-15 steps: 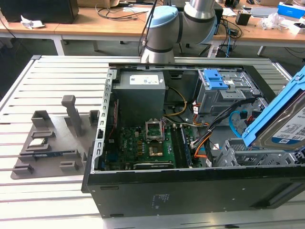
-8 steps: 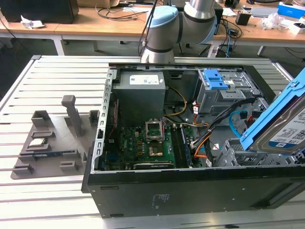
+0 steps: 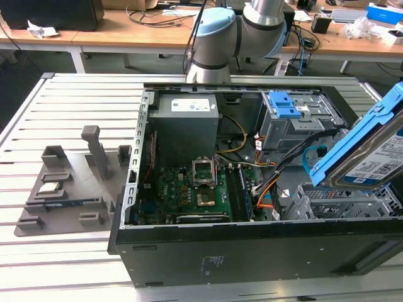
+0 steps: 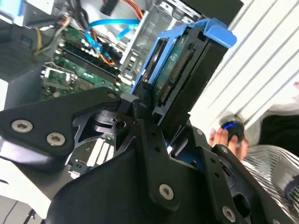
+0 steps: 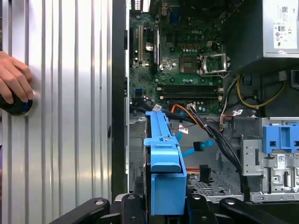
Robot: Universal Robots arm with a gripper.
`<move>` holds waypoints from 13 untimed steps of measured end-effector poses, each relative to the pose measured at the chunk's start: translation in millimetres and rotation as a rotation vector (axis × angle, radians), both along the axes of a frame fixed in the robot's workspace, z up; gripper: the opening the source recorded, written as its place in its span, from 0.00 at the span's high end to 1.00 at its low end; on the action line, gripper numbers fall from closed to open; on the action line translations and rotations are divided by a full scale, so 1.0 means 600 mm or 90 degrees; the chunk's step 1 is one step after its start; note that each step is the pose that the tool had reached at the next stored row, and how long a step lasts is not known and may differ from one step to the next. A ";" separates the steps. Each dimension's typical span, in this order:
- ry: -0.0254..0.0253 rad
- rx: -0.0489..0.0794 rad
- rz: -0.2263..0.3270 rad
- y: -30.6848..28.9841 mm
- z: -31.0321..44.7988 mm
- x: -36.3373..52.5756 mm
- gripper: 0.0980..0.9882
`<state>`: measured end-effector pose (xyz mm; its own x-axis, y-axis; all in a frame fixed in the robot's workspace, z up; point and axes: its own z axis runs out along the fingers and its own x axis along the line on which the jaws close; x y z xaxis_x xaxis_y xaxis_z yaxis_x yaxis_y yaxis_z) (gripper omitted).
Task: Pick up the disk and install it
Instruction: 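Pick up the disk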
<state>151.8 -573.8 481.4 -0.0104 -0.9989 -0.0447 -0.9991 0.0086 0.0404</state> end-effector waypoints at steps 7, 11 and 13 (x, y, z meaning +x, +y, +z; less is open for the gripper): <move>0.0089 0.001 -0.001 0.0045 -0.020 0.013 0.70; 0.0120 0.001 -0.002 0.0138 -0.026 0.024 0.70; 0.0139 0.001 -0.002 0.0197 -0.030 0.030 0.70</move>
<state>169.7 -562.0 463.4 -0.0144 -0.9989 -0.0452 -0.9980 0.0116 0.0623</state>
